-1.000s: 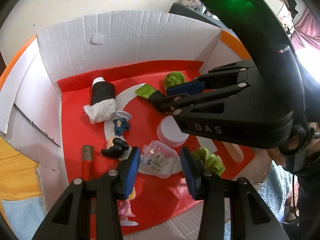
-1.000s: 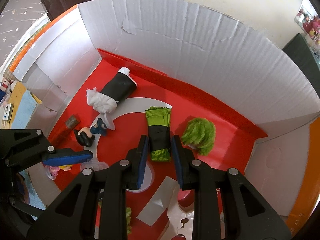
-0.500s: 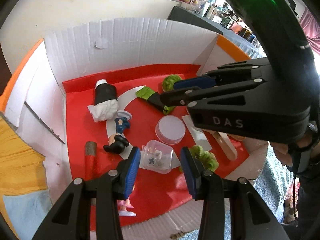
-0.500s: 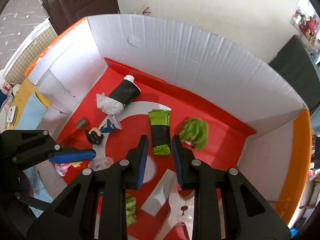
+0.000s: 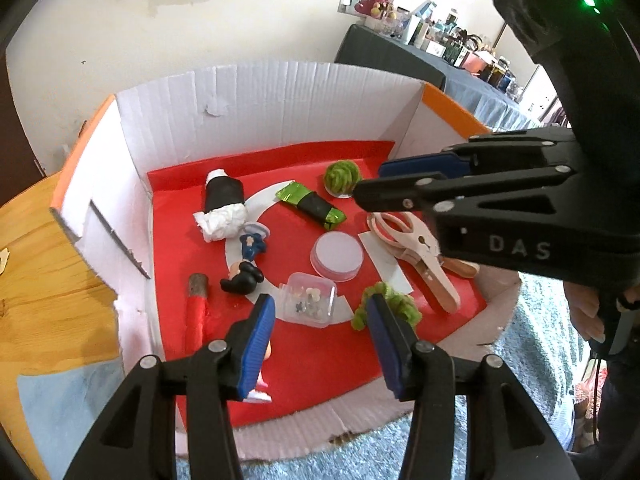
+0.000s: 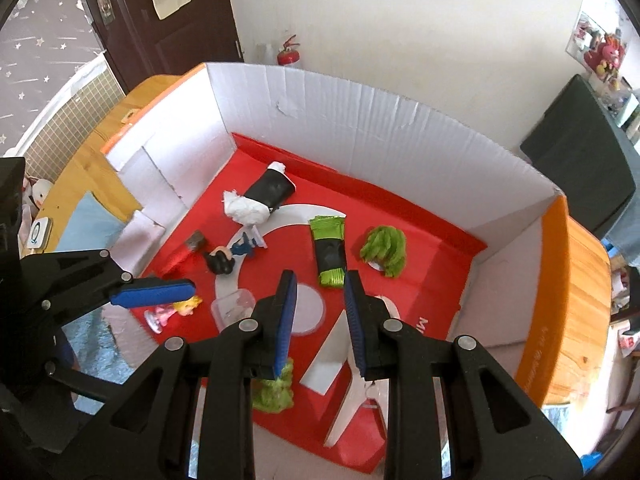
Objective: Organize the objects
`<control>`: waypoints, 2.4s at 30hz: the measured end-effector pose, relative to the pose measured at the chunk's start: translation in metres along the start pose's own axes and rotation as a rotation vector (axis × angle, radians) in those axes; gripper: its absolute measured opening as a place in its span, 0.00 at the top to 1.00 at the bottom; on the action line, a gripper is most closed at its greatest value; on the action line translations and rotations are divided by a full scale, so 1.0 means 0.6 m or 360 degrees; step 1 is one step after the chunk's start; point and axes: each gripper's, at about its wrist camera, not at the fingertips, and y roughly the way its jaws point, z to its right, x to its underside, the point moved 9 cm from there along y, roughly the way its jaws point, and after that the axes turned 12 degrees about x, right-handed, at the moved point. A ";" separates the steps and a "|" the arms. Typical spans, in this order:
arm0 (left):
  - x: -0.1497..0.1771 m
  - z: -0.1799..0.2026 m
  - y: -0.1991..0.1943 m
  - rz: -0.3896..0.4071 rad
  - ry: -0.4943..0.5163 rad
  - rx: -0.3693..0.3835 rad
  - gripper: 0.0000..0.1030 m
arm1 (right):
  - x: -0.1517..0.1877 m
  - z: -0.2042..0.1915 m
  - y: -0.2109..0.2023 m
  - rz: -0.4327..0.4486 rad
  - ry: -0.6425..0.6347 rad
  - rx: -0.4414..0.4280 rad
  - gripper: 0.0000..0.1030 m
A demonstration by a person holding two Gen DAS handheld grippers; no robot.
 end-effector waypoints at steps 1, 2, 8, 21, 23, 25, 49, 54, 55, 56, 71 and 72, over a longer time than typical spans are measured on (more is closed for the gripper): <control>0.000 0.001 -0.006 0.0013 0.0001 0.0001 0.51 | 0.000 -0.004 -0.007 0.0014 0.0008 0.0000 0.77; -0.008 0.000 -0.002 0.0021 0.0003 0.0000 0.51 | 0.003 -0.006 -0.017 0.0029 0.0017 0.0001 0.77; -0.023 -0.015 -0.035 0.0113 0.0005 -0.0029 0.43 | 0.025 0.005 -0.084 0.0105 0.0080 -0.0010 0.68; 0.023 0.007 -0.110 0.0308 -0.0052 -0.0099 0.31 | 0.079 -0.004 -0.194 0.0374 0.0173 0.0158 0.22; 0.027 0.007 -0.109 0.0326 -0.0049 -0.0125 0.23 | 0.082 -0.008 -0.198 0.0399 0.0215 0.0160 0.20; 0.035 0.009 -0.115 0.0356 -0.0042 -0.0158 0.20 | 0.091 -0.010 -0.205 0.0417 0.0241 0.0163 0.15; 0.111 -0.023 -0.138 0.0492 -0.0151 -0.0353 0.00 | 0.211 -0.039 -0.198 0.0496 0.0430 0.0263 0.09; 0.126 -0.029 -0.118 0.0465 -0.0152 -0.0396 0.00 | 0.236 -0.034 -0.173 0.0455 0.0455 0.0309 0.08; 0.128 -0.030 -0.113 0.0456 -0.0154 -0.0401 0.00 | 0.241 -0.034 -0.166 0.0441 0.0460 0.0307 0.08; 0.132 -0.032 -0.108 0.0444 -0.0155 -0.0408 0.00 | 0.247 -0.034 -0.159 0.0423 0.0462 0.0305 0.08; 0.161 -0.050 -0.041 0.0331 -0.0207 -0.0474 0.00 | 0.294 -0.028 -0.084 0.0259 0.0484 0.0304 0.08; 0.163 -0.052 -0.037 0.0321 -0.0208 -0.0485 0.00 | 0.296 -0.029 -0.080 0.0249 0.0482 0.0305 0.08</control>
